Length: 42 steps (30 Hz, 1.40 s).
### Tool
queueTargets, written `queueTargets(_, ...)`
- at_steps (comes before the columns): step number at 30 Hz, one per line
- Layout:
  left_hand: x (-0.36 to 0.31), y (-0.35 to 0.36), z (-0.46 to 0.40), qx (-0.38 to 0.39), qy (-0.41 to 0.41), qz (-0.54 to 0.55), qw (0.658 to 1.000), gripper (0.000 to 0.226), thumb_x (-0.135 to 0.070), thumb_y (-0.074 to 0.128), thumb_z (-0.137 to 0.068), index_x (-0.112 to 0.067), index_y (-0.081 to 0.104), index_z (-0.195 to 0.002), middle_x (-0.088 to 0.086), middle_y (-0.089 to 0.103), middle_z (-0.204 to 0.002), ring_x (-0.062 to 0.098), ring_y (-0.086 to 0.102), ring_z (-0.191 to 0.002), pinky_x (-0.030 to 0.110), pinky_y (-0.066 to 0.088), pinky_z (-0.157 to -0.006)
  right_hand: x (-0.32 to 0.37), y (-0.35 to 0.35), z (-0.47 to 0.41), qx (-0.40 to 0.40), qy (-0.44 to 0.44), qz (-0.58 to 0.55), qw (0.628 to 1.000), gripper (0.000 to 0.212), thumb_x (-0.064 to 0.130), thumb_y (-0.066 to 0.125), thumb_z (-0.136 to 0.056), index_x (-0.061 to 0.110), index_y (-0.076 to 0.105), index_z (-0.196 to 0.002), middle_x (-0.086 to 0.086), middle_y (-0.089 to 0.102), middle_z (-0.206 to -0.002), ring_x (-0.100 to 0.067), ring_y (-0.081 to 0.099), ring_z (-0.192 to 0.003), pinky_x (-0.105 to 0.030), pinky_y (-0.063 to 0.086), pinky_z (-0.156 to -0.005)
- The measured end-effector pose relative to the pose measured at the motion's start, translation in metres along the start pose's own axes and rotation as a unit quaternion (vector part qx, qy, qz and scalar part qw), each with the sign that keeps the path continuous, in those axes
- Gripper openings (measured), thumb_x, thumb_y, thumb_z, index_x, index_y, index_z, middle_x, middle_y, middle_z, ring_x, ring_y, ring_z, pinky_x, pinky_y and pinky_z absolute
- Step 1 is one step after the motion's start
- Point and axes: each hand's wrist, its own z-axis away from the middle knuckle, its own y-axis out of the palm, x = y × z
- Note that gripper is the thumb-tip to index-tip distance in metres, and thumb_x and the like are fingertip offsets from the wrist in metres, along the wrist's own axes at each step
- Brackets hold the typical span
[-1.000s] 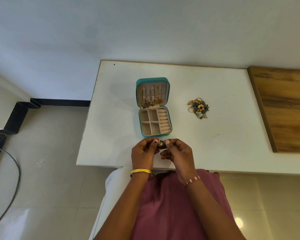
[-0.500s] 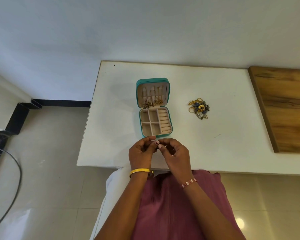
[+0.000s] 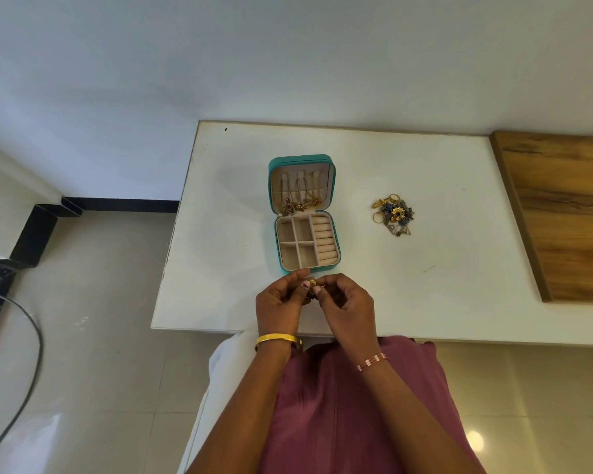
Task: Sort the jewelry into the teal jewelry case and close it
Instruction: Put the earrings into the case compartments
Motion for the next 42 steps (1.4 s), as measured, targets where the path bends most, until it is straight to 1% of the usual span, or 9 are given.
queueTargets(4,0.0,0.001,-0.001,-0.008,0.004,-0.027,1.0,0.024,0.0,0.062,-0.08,-0.008,0.066,-0.102,0.006,0.067,-0.091,0.002,0.065,-0.064,0.012,0.054,-0.067,0.001,0.001,0.0,-0.006,0.003,-0.001,1.0,0.002,0.018,0.064,-0.083,0.018,0.062,-0.084,0.006,0.063,-0.076,-0.004,0.06,-0.072,-0.006,0.047,-0.065)
queueTargets(9,-0.002,0.001,0.0,-0.014,0.012,-0.008,1.0,0.02,-0.004,0.06,-0.082,-0.004,0.066,-0.102,0.007,0.067,-0.09,0.0,0.065,-0.06,0.016,0.056,-0.067,0.002,-0.002,-0.004,-0.003,0.021,-0.018,1.0,0.01,0.012,0.063,-0.084,0.02,0.061,-0.078,0.002,0.065,-0.074,-0.01,0.062,-0.069,-0.02,0.052,-0.068)
queueTargets(15,-0.003,-0.008,-0.009,-0.117,0.028,0.034,0.992,0.014,-0.006,0.053,-0.087,-0.008,0.066,-0.092,0.002,0.066,-0.073,0.001,0.063,-0.058,0.015,0.055,-0.061,0.017,0.004,-0.019,-0.026,0.004,-0.021,0.999,0.003,0.014,0.067,-0.081,0.011,0.067,-0.082,0.002,0.064,-0.073,-0.004,0.055,-0.064,-0.007,0.043,-0.061)
queueTargets(18,-0.003,-0.013,-0.016,-0.172,0.016,0.032,0.984,0.014,-0.007,0.053,-0.088,-0.007,0.066,-0.093,0.006,0.064,-0.077,0.006,0.062,-0.06,0.011,0.053,-0.059,0.026,0.014,-0.032,-0.043,-0.018,0.016,0.999,0.011,0.014,0.07,-0.078,0.007,0.067,-0.085,-0.004,0.062,-0.082,-0.005,0.051,-0.068,-0.005,0.039,-0.061)
queueTargets(24,-0.003,-0.011,-0.017,-0.177,0.009,0.003,0.984,0.016,-0.007,0.052,-0.088,-0.007,0.066,-0.097,0.003,0.062,-0.08,0.009,0.059,-0.069,0.005,0.049,-0.057,0.032,0.033,-0.052,-0.028,-0.072,0.188,0.979,0.017,0.018,0.071,-0.077,0.005,0.07,-0.088,-0.014,0.062,-0.09,-0.026,0.054,-0.088,-0.036,0.044,-0.08)
queueTargets(33,-0.005,-0.01,-0.013,-0.167,0.007,-0.002,0.986,0.017,-0.005,0.051,-0.088,-0.016,0.065,-0.088,0.004,0.064,-0.083,0.009,0.06,-0.069,0.011,0.051,-0.062,0.032,0.035,-0.057,-0.001,-0.118,0.309,0.944,0.02,0.018,0.062,-0.086,0.006,0.07,-0.099,-0.017,0.064,-0.099,-0.029,0.055,-0.094,-0.036,0.044,-0.081)
queueTargets(37,-0.008,-0.007,-0.006,-0.142,0.012,-0.006,0.99,0.018,-0.003,0.051,-0.087,-0.014,0.066,-0.088,0.009,0.065,-0.08,0.018,0.06,-0.071,0.029,0.054,-0.072,0.029,0.018,-0.052,-0.055,-0.125,0.24,0.961,0.016,0.011,0.062,-0.084,0.005,0.071,-0.095,-0.017,0.065,-0.09,-0.028,0.055,-0.086,-0.03,0.041,-0.073)
queueTargets(39,-0.01,-0.002,-0.001,-0.123,0.021,-0.008,0.992,0.02,-0.002,0.051,-0.087,-0.016,0.065,-0.086,0.006,0.064,-0.075,0.018,0.06,-0.07,0.031,0.054,-0.072,0.024,0.001,-0.05,-0.085,-0.103,0.203,0.97,0.014,0.009,0.062,-0.084,0.005,0.071,-0.094,-0.014,0.064,-0.086,-0.023,0.055,-0.081,-0.021,0.033,-0.07)
queueTargets(42,-0.013,0.013,0.006,-0.076,0.03,-0.017,0.997,0.021,-0.003,0.05,-0.087,-0.018,0.065,-0.085,0.005,0.064,-0.074,0.015,0.061,-0.07,0.029,0.054,-0.071,0.011,-0.029,-0.051,-0.141,-0.08,0.158,0.974,0.011,0.008,0.063,-0.083,0.005,0.071,-0.091,-0.014,0.066,-0.085,-0.015,0.053,-0.071,-0.013,0.035,-0.065)
